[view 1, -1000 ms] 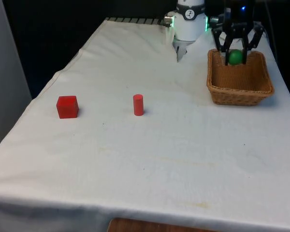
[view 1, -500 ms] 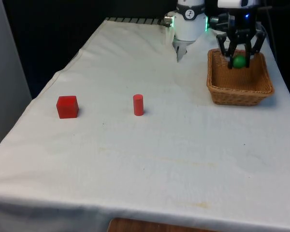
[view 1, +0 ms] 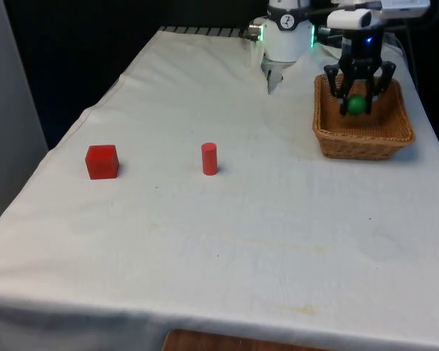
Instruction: Pick up the object to the left of the cylinder and place it into the basket.
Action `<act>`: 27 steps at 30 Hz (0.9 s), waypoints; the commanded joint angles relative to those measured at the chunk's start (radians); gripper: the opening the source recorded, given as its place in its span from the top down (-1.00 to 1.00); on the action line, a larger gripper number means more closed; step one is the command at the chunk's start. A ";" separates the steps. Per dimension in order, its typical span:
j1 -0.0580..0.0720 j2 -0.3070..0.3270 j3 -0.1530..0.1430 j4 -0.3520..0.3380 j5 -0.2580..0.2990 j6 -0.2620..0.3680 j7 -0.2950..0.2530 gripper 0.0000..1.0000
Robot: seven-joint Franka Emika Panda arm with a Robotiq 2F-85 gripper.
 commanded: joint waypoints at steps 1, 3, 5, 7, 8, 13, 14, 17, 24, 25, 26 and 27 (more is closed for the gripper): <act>-0.003 0.008 0.008 -0.002 0.013 0.014 -0.007 1.00; -0.005 0.023 0.010 -0.001 0.015 0.021 -0.008 1.00; -0.002 0.026 0.000 0.003 0.000 0.012 -0.001 1.00; -0.008 0.045 0.012 0.002 0.016 0.033 -0.009 1.00; -0.009 0.061 0.013 0.004 0.015 0.043 -0.009 1.00; -0.011 0.096 0.019 0.009 0.017 0.071 -0.006 1.00; -0.003 0.099 0.001 0.011 0.000 0.064 -0.001 1.00; -0.008 0.101 0.012 0.012 0.009 0.072 -0.004 1.00; -0.005 0.098 0.004 0.011 0.003 0.067 -0.002 0.01; -0.003 0.105 0.001 0.015 0.000 0.072 -0.001 -0.18; -0.004 0.098 0.004 0.011 0.003 0.067 -0.002 -0.18; -0.004 0.097 0.004 0.011 0.003 0.066 -0.002 -0.37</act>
